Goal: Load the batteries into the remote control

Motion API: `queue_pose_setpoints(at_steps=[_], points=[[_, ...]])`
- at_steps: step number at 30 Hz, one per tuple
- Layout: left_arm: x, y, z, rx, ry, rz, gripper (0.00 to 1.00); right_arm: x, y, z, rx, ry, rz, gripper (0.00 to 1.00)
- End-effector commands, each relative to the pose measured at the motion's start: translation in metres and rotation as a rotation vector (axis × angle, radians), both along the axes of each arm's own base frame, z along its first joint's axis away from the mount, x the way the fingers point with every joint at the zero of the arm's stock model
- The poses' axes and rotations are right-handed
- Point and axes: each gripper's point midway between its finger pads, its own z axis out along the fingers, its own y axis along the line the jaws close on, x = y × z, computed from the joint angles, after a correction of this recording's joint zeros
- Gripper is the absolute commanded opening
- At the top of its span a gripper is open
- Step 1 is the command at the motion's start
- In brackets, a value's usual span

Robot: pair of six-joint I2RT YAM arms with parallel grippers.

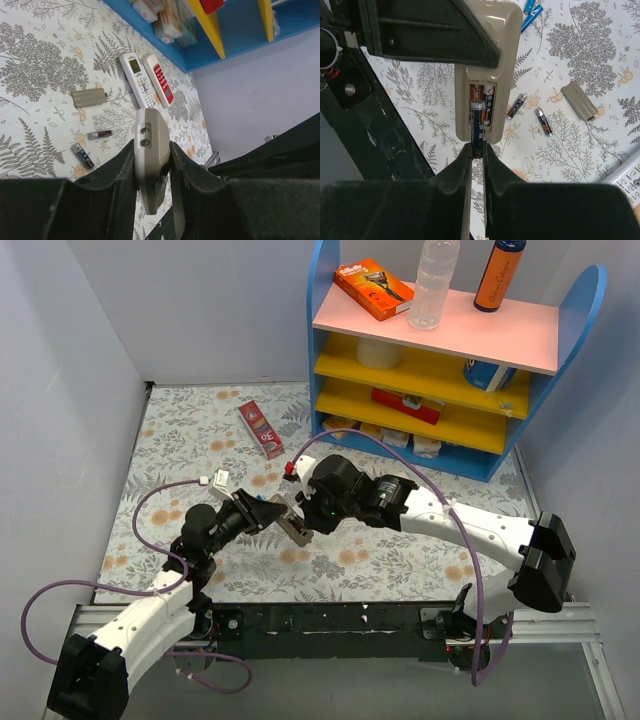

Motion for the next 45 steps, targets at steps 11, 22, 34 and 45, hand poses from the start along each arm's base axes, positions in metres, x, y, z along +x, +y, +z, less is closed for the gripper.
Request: queue_pose_setpoints(at_steps=[11, 22, 34, 45], points=[[-0.003, -0.004, 0.029, -0.153, -0.082, -0.015, 0.00, -0.008, 0.011, -0.007, -0.135, 0.122, 0.008, 0.01], [-0.008, -0.007, 0.034, -0.177, -0.109, -0.041, 0.00, -0.008, 0.017, -0.012, -0.198, 0.151, 0.027, 0.01], [-0.016, -0.012, 0.037, -0.218, -0.110, -0.075, 0.00, -0.002, 0.034, 0.000, -0.150, 0.117, 0.031, 0.02], [-0.019, -0.010, 0.028, -0.271, -0.043, -0.059, 0.00, -0.001, 0.031, 0.012, -0.119, 0.075, 0.041, 0.25]])
